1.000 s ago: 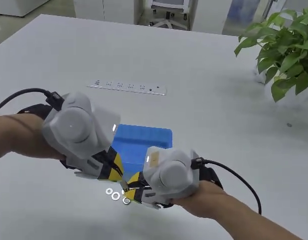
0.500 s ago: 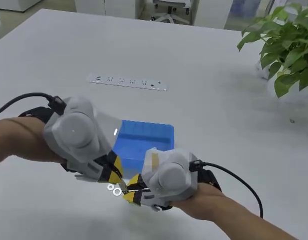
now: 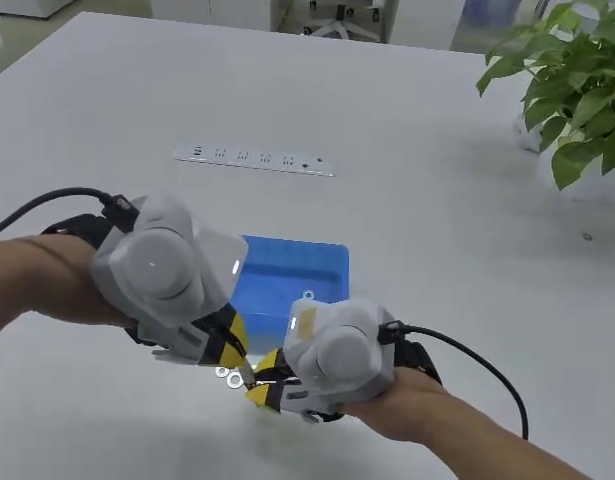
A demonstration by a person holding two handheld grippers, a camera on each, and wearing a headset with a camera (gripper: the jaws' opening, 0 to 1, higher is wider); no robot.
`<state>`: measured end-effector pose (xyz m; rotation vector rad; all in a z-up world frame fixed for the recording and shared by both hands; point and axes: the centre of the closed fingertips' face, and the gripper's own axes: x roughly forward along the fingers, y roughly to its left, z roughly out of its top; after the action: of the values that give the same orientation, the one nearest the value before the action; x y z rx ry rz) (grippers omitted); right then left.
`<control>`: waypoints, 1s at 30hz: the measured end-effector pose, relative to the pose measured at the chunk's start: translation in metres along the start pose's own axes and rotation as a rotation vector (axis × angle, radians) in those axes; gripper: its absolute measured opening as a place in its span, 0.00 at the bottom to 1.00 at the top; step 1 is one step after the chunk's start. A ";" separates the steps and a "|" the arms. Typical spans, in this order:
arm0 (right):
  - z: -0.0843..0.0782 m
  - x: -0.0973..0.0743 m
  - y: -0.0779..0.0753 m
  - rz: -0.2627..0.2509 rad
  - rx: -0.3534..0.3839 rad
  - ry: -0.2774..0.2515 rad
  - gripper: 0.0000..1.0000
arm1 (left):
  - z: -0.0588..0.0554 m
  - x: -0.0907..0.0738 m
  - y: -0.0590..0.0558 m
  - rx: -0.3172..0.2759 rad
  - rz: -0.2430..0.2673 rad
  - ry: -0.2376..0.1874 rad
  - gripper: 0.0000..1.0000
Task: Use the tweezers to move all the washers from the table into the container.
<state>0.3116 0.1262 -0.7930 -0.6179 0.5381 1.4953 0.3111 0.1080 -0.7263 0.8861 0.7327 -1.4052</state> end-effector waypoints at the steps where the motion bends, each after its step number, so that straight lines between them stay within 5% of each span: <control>1: -0.001 0.000 0.000 0.001 0.001 0.001 0.11 | 0.000 0.000 0.000 -0.001 -0.002 -0.001 0.07; 30: -0.004 -0.002 0.000 -0.007 0.054 0.003 0.10 | 0.009 0.008 0.002 0.004 -0.022 -0.024 0.07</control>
<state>0.3123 0.1220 -0.7951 -0.5787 0.5763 1.4688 0.3124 0.0959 -0.7281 0.8652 0.7242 -1.4344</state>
